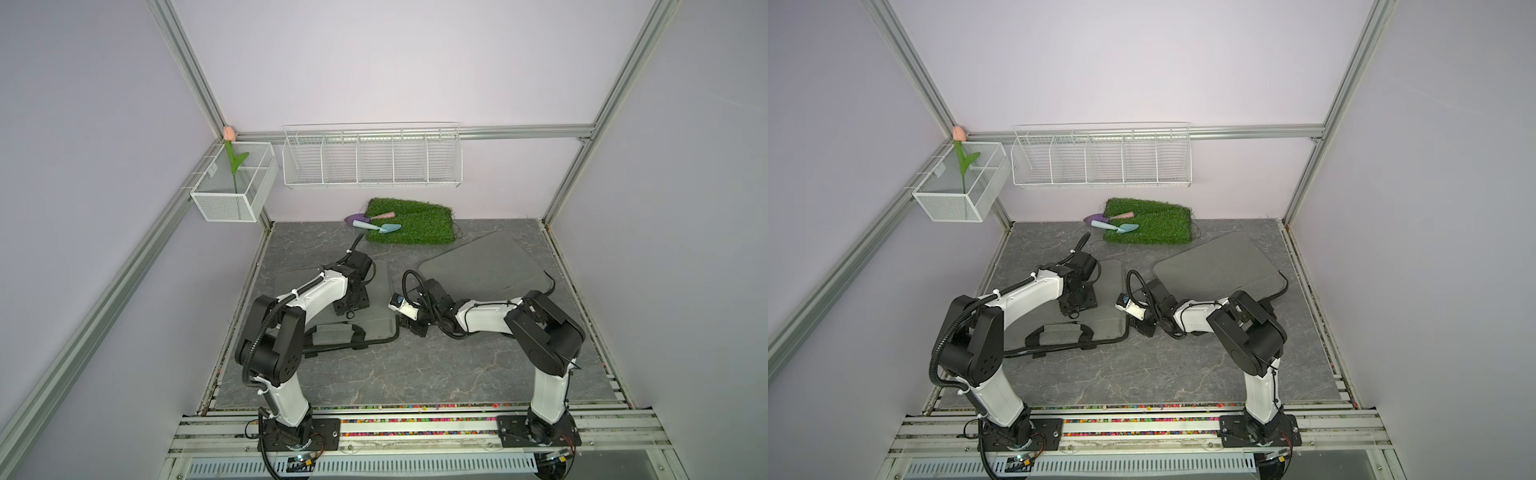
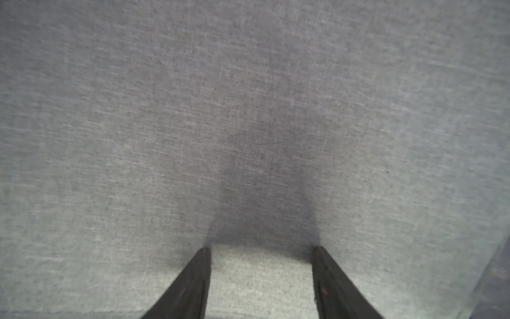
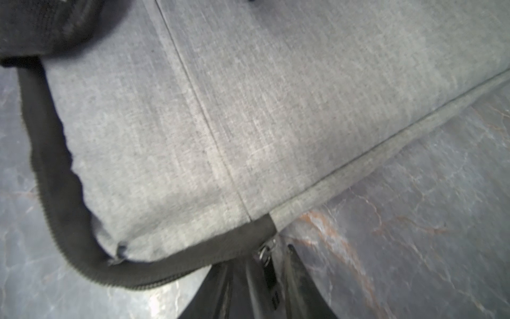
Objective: Put the mouse into the laptop bag
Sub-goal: Zip the zipper on the zippered laptop bag.
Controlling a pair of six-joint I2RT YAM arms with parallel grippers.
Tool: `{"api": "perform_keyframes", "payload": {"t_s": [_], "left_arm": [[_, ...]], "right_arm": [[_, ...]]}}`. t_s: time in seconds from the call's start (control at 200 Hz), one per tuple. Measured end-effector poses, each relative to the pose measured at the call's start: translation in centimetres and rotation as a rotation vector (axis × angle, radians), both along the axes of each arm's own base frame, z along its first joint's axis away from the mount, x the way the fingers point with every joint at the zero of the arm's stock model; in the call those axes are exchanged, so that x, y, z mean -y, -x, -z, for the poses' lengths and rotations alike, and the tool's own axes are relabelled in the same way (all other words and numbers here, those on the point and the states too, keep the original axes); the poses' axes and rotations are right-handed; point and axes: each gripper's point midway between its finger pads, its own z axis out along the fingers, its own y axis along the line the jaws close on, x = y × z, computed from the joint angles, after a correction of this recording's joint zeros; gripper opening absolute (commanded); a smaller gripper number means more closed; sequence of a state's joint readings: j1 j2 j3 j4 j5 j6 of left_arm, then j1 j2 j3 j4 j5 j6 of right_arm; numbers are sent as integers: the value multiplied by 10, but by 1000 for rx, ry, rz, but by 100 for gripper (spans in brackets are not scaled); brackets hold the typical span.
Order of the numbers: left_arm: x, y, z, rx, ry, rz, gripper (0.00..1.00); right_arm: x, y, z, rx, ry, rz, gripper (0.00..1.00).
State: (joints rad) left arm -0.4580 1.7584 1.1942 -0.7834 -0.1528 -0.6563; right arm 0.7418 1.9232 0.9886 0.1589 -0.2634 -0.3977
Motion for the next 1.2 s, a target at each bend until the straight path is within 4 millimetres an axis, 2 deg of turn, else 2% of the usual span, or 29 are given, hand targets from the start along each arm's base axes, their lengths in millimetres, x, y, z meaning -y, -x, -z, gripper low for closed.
{"api": "perform_keyframes", "payload": {"t_s": [0.135,0.24,0.405,0.68,0.875,1.065,1.2], "left_arm": [[0,0,-1,1,4,0,59],[0,0,-1,2,8,-1,61],[2,1,-1,-2,27,-7,84],[8,2,2,-17,89,-10,85],[13,-1,12,-61,83,-11,83],[20,-7,14,-66,53,0,83],[21,-7,14,-60,41,3,82]], "right_arm": [[1,-6,0,-26,-12,2,29],[2,-11,0,-45,-21,9,21],[3,-8,-1,-94,-36,4,11],[9,6,-1,-133,-71,12,9],[13,25,-13,-104,-77,34,8],[0,50,-12,-77,-38,21,8],[-8,59,-10,-67,-21,27,6]]}}
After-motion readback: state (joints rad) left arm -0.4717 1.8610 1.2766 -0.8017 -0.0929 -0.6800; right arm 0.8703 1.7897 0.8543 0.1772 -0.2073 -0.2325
